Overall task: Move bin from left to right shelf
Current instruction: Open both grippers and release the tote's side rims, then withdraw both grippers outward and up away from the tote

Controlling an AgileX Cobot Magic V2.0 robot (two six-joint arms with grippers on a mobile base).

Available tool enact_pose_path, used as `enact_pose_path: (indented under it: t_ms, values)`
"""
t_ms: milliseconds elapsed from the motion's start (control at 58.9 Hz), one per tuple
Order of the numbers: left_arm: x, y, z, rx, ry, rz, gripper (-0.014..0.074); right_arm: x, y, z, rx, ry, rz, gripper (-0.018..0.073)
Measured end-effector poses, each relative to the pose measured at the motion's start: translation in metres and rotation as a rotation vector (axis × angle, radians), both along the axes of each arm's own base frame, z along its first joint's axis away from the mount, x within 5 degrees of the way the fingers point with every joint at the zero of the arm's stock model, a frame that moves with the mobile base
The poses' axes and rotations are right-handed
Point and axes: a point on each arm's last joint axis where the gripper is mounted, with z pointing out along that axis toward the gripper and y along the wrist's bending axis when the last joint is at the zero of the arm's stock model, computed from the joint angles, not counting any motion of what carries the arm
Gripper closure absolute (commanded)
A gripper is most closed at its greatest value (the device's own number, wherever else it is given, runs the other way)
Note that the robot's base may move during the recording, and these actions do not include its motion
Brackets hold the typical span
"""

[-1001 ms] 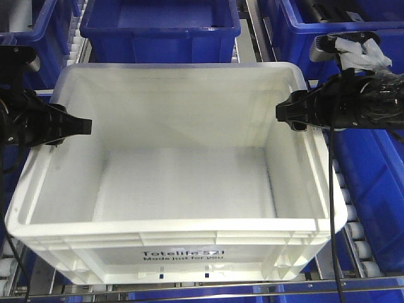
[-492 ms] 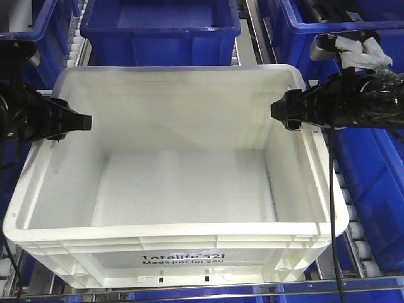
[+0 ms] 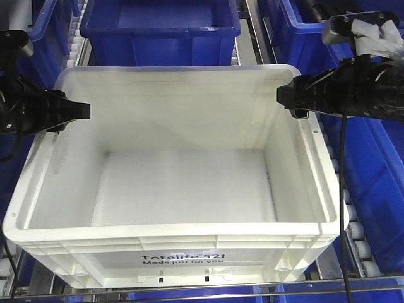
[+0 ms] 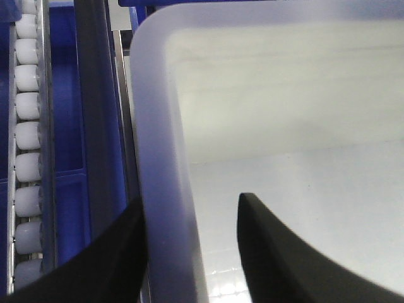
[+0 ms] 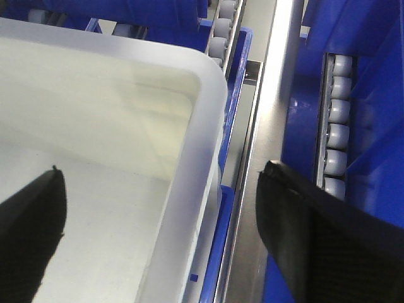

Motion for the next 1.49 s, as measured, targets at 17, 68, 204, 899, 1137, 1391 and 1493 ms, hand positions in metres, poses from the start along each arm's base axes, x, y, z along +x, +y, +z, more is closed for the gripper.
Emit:
enact_pose_path:
  t_ms: [17,68,204,899,1137,1391,1493]
  values:
    - [0.0,0.0,0.0,0.0,0.0,0.0,0.0278,0.0,0.0,0.0,0.0,0.0,0.0,-0.0031]
    - [0.0,0.0,0.0,0.0,-0.002,0.001,0.0279,0.0,0.0,0.0,0.0,0.0,0.001,-0.0031]
    - [0.001,0.0,0.001,-0.003,-0.012,0.001,0.0279,0.0,0.0,0.0,0.002,0.0,0.001,-0.0031]
    - [-0.017,0.005,0.013,0.009,-0.102,-0.009,0.0279,-0.042,-0.017,0.001,0.011,-0.202,-0.077,-0.0026]
    - [-0.055,0.012,-0.007,-0.029,-0.258,-0.026,0.0279,-0.066,-0.026,-0.002,-0.02,-0.295,-0.093,-0.0026]
    - [-0.109,0.023,-0.024,-0.04,-0.453,-0.057,0.0279,-0.098,-0.037,-0.012,-0.009,-0.391,-0.138,-0.0026]
    - [-0.132,0.028,-0.034,-0.039,-0.488,-0.061,0.0279,-0.118,-0.043,-0.016,-0.003,-0.435,-0.147,-0.0026]
